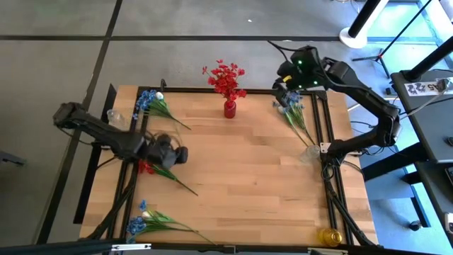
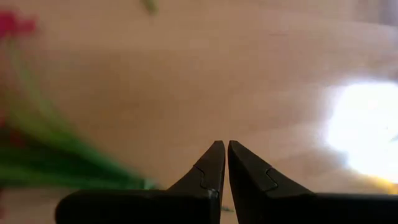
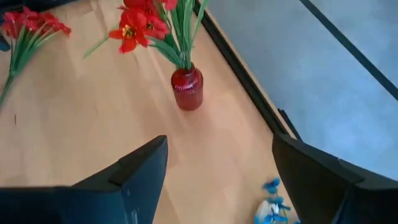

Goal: Sort flowers into vase by color
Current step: Put the red flowers into the red vase

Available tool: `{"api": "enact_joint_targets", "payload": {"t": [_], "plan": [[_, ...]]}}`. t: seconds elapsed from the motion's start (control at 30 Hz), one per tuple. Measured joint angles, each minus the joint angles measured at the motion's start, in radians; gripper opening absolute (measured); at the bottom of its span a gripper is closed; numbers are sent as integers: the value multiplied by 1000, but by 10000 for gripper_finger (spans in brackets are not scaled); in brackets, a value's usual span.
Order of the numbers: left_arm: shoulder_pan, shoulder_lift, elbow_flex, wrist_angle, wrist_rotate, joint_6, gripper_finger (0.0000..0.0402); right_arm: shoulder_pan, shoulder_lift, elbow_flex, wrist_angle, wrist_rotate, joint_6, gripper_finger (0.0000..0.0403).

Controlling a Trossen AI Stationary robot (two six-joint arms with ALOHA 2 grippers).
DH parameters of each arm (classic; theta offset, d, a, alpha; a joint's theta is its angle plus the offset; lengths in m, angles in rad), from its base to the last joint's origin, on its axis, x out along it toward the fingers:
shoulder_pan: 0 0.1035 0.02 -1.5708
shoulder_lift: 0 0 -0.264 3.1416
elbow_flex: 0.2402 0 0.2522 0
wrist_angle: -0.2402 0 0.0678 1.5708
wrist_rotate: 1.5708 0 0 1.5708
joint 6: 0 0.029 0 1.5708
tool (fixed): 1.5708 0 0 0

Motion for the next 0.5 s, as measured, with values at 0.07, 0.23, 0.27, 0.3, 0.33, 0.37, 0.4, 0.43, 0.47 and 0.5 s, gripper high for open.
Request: {"api": "enact_joint_targets", "payload": {"t": [0.07, 0.23, 0.27, 0.3, 0.33, 0.37, 0.4, 0.43, 0.47, 0.5], "plan": [[-79, 33, 0, 0, 6, -142, 20, 0, -7, 0, -28, -13, -4, 289], [-245, 110, 0, -10, 31, -454, 55, 0, -11, 0, -99, -62, -40, 289], [-268, 121, 0, -21, 32, -500, 66, 0, -11, 0, -116, -68, -42, 289], [-280, 128, -1, -33, 42, -515, 79, 0, -11, 0, -129, -72, -43, 289], [-281, 133, -1, -47, 69, -521, 92, 0, -11, 0, -141, -78, -43, 289], [-272, 136, -1, -73, 90, -522, 105, 0, -11, 0, -155, -83, -47, 289], [-259, 137, -1, -107, 104, -524, 117, 0, -11, -1, -165, -88, -52, 289], [-241, 137, -1, -143, 124, -526, 129, 0, -11, -1, -173, -93, -57, 289], [-218, 137, -1, -184, 153, -531, 139, 0, -12, -1, -184, -96, -58, 289], [-193, 137, -4, -225, 190, -534, 147, 0, -12, -1, -195, -96, -58, 289]]}}
